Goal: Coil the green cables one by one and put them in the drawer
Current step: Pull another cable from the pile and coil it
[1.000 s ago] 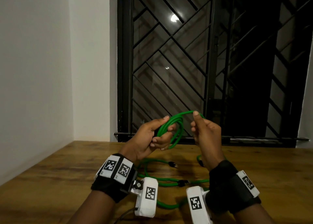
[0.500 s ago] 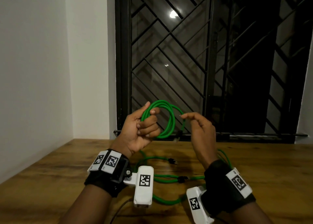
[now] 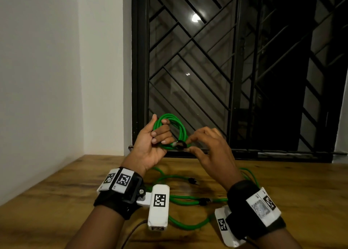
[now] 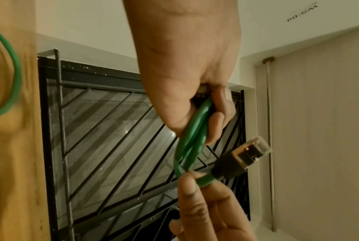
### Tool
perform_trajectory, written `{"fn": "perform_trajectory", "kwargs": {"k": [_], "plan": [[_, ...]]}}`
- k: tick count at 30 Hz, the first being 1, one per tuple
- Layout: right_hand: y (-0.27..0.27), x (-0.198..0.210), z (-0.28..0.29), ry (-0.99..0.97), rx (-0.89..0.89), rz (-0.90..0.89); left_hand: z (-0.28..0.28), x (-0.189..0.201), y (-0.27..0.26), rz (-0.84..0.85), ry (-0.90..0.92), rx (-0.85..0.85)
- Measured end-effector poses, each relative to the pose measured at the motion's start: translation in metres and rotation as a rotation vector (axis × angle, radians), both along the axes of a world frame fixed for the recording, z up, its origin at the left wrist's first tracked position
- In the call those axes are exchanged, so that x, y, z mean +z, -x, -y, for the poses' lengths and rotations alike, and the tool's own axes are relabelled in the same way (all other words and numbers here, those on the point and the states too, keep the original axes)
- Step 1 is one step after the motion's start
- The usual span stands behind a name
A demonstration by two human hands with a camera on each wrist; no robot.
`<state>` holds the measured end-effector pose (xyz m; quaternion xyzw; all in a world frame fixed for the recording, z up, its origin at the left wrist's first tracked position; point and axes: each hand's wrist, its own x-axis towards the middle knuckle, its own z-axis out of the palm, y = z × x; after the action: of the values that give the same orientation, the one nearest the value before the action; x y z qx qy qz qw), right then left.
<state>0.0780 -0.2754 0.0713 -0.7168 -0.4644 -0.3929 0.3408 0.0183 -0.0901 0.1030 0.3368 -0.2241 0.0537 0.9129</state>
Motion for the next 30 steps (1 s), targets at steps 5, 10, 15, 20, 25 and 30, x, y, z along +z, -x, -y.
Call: {"fn": "perform_trajectory", "kwargs": {"k": [5, 10, 15, 20, 25, 30], "plan": [[-0.002, -0.001, 0.000, -0.008, 0.047, -0.018, 0.012, 0.000, -0.002, -0.072, 0.025, -0.007], [0.006, -0.001, -0.004, 0.053, 0.086, 0.013, 0.004, -0.004, -0.004, -0.146, 0.088, -0.159], [0.008, -0.003, -0.005, 0.082, 0.008, -0.017, 0.019, -0.005, -0.004, -0.171, -0.071, 0.064], [0.010, -0.003, -0.004, 0.196, -0.022, -0.055, 0.019, -0.006, -0.006, -0.161, -0.086, 0.061], [0.011, -0.004, -0.007, 0.144, 0.004, -0.058, 0.027, -0.002, -0.003, -0.138, -0.128, 0.197], [0.015, -0.003, -0.006, 0.030, 0.125, -0.126, 0.030, 0.001, -0.002, -0.077, -0.247, 0.393]]}}
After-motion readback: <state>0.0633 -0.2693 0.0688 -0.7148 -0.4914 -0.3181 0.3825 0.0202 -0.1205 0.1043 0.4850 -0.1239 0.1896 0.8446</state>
